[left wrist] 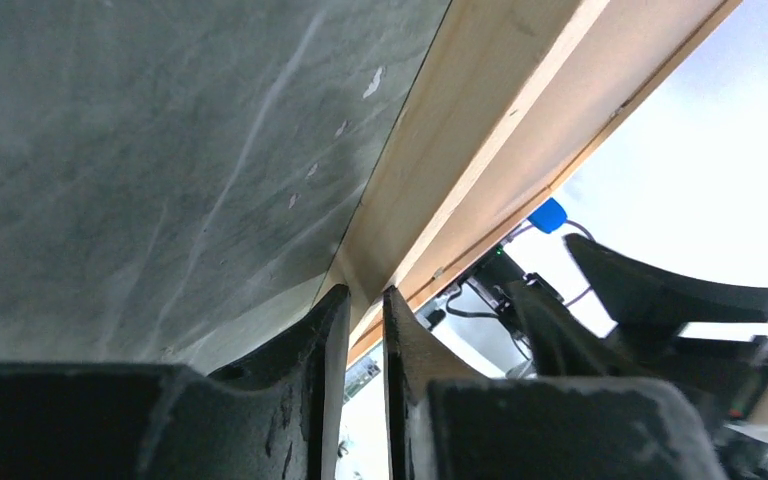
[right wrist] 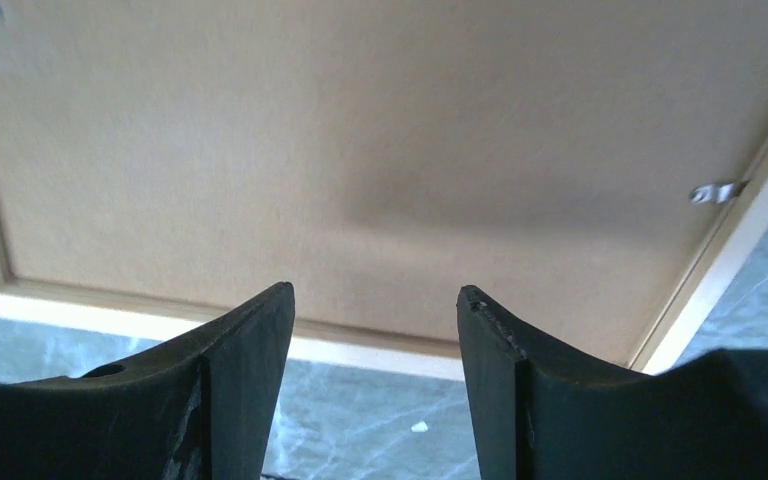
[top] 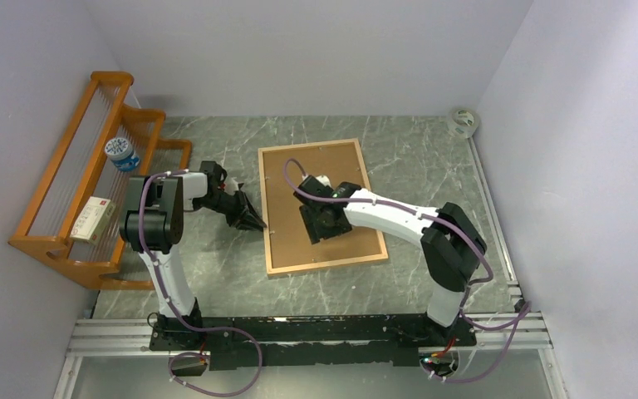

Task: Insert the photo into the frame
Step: Install the photo frame at the center of the board, then turn over the photo frame at the center of the board.

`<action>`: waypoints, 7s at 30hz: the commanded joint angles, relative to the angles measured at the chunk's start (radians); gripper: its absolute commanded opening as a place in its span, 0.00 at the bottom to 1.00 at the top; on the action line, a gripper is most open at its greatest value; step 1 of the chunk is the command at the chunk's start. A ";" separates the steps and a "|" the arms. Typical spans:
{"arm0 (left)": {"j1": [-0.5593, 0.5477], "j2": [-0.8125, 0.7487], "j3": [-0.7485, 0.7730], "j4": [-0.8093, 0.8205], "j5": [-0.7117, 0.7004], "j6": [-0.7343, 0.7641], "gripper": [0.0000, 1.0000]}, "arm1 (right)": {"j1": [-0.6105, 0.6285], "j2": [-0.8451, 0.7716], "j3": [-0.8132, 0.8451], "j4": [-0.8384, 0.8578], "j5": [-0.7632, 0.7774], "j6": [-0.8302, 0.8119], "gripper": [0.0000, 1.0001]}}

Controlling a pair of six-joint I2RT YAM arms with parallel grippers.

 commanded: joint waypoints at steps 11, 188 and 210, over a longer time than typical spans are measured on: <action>0.096 -0.363 -0.038 -0.028 -0.366 -0.046 0.46 | -0.023 0.305 0.559 0.023 0.060 0.089 0.60; -0.809 -0.436 0.794 -0.424 -0.695 0.444 0.88 | -0.526 -0.204 0.322 0.272 -0.485 0.501 0.19; -0.345 -0.445 0.327 -0.155 -0.489 0.102 0.89 | -0.716 -0.529 -0.749 1.171 -0.771 0.424 0.34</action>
